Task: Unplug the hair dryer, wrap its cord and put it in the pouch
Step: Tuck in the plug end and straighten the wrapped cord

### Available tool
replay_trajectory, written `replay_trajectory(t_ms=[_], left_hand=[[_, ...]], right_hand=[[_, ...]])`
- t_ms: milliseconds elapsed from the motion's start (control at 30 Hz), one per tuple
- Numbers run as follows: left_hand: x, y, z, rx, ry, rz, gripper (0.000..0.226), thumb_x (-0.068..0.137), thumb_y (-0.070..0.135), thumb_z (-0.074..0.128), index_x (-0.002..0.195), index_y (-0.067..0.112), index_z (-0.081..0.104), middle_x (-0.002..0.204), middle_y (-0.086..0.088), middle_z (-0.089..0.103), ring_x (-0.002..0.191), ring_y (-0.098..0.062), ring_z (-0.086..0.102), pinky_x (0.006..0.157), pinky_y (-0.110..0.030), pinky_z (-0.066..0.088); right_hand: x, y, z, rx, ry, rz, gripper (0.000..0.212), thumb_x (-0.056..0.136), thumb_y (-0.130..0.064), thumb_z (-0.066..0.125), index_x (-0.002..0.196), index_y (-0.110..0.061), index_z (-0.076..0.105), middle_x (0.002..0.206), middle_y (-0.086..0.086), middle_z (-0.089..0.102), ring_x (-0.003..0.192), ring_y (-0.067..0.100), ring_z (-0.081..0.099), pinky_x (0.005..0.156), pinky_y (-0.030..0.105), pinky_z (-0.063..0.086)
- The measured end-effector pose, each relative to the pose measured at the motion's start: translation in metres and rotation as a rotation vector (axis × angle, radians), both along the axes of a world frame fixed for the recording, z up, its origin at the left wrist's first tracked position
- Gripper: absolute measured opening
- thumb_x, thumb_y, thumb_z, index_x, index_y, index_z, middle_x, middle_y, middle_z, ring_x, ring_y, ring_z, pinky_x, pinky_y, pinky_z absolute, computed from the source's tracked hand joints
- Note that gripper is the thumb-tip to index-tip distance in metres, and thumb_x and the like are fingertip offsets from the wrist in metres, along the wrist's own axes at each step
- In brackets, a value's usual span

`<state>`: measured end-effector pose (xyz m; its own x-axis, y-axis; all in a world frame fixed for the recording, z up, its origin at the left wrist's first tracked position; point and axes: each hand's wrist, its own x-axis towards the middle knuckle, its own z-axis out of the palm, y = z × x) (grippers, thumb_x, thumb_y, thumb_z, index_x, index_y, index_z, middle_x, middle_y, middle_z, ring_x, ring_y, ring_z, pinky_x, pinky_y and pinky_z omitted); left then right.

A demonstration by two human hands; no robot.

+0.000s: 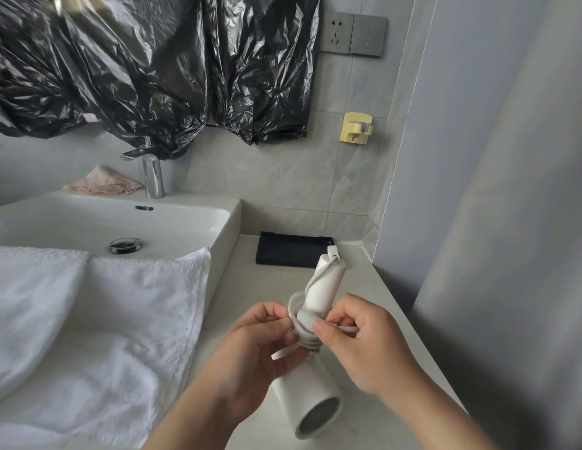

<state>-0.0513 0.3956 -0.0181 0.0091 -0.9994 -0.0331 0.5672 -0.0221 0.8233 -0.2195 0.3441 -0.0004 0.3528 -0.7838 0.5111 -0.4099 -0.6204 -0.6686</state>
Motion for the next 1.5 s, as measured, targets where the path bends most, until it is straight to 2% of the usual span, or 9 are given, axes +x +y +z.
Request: replay_trajectory(t_ms=[133, 467, 633, 700, 867, 1067, 1267, 1400, 1500], left_hand=[[-0.002, 0.001, -0.002, -0.090, -0.017, -0.008, 0.024, 0.068, -0.003, 0.064, 0.090, 0.006, 0.064, 0.095, -0.015, 0.065, 0.085, -0.034, 0.066, 0.090, -0.061, 0.055], [0.008, 0.000, -0.023, -0.182, -0.310, 0.084, 0.027, 0.067, -0.005, 0.076, 0.087, 0.012, 0.067, 0.087, -0.013, 0.060, 0.080, -0.025, 0.061, 0.073, -0.032, 0.049], [0.010, 0.003, -0.025, -0.161, -0.279, 0.034, 0.024, 0.061, 0.010, 0.081, 0.084, 0.012, 0.075, 0.085, -0.014, 0.062, 0.084, -0.026, 0.057, 0.082, -0.038, 0.041], [0.010, 0.003, -0.026, -0.145, -0.245, 0.040, 0.023, 0.061, 0.007, 0.079, 0.083, 0.012, 0.078, 0.085, -0.015, 0.067, 0.082, -0.026, 0.061, 0.084, -0.037, 0.043], [0.005, 0.002, -0.028, -0.133, -0.244, 0.071, 0.024, 0.067, 0.002, 0.069, 0.086, 0.011, 0.079, 0.092, -0.019, 0.075, 0.089, -0.030, 0.064, 0.091, -0.041, 0.044], [0.006, 0.003, -0.033, -0.159, -0.403, 0.087, 0.024, 0.069, 0.008, 0.065, 0.089, 0.009, 0.079, 0.097, -0.021, 0.075, 0.088, -0.025, 0.065, 0.087, -0.037, 0.044], [0.004, 0.004, -0.032, -0.227, -0.566, 0.104, 0.027, 0.066, 0.010, 0.052, 0.081, 0.006, 0.074, 0.072, 0.004, 0.068, 0.065, -0.003, 0.054, 0.060, -0.012, 0.040], [0.001, 0.003, -0.032, -0.248, -0.606, 0.124, 0.023, 0.069, 0.012, 0.053, 0.080, 0.007, 0.072, 0.071, 0.004, 0.066, 0.063, -0.004, 0.051, 0.060, -0.011, 0.038], [0.003, 0.002, -0.034, -0.259, -0.690, 0.138, 0.009, 0.074, 0.027, 0.064, 0.075, 0.021, 0.070, 0.067, 0.009, 0.062, 0.062, -0.004, 0.049, 0.061, -0.017, 0.039]], right_hand=[[-0.001, -0.002, -0.001, 0.041, 0.072, 0.052, 0.026, 0.078, -0.036, 0.070, 0.067, -0.017, 0.056, 0.047, -0.012, 0.049, 0.046, 0.006, 0.041, 0.048, 0.015, 0.030], [0.001, 0.001, -0.022, -0.213, 0.054, 0.016, 0.011, 0.075, -0.037, 0.064, 0.079, -0.026, 0.066, 0.089, -0.013, 0.052, 0.085, 0.003, 0.059, 0.075, 0.007, 0.042], [0.000, 0.001, -0.018, -0.022, -0.101, 0.019, 0.049, 0.063, -0.046, 0.075, 0.106, -0.039, 0.052, 0.116, -0.020, 0.056, 0.115, 0.006, 0.056, 0.096, 0.020, 0.044], [0.002, -0.001, -0.016, 0.181, -0.140, 0.116, 0.059, 0.058, -0.048, 0.081, 0.109, -0.045, 0.050, 0.116, -0.018, 0.063, 0.112, 0.006, 0.062, 0.095, 0.032, 0.051], [0.007, -0.006, -0.017, 0.219, -0.243, 0.122, 0.049, 0.066, -0.039, 0.079, 0.109, -0.042, 0.055, 0.113, -0.005, 0.071, 0.106, 0.018, 0.068, 0.093, 0.049, 0.053], [0.004, -0.013, -0.018, 0.267, -0.169, 0.127, 0.043, 0.068, -0.042, 0.070, 0.110, -0.035, 0.061, 0.111, -0.006, 0.069, 0.102, 0.015, 0.068, 0.086, 0.035, 0.056], [0.010, -0.017, -0.012, 0.335, -0.171, 0.211, 0.037, 0.074, -0.019, 0.057, 0.110, -0.027, 0.062, 0.102, -0.009, 0.073, 0.095, 0.008, 0.068, 0.080, 0.027, 0.054], [0.015, -0.022, -0.011, 0.332, -0.157, 0.186, 0.032, 0.069, -0.043, 0.070, 0.100, -0.033, 0.066, 0.093, -0.010, 0.073, 0.090, 0.009, 0.068, 0.076, 0.025, 0.054], [0.016, -0.028, -0.012, 0.386, -0.217, 0.195, 0.029, 0.069, -0.033, 0.072, 0.097, -0.025, 0.067, 0.082, -0.011, 0.072, 0.080, 0.006, 0.067, 0.069, 0.023, 0.052]])
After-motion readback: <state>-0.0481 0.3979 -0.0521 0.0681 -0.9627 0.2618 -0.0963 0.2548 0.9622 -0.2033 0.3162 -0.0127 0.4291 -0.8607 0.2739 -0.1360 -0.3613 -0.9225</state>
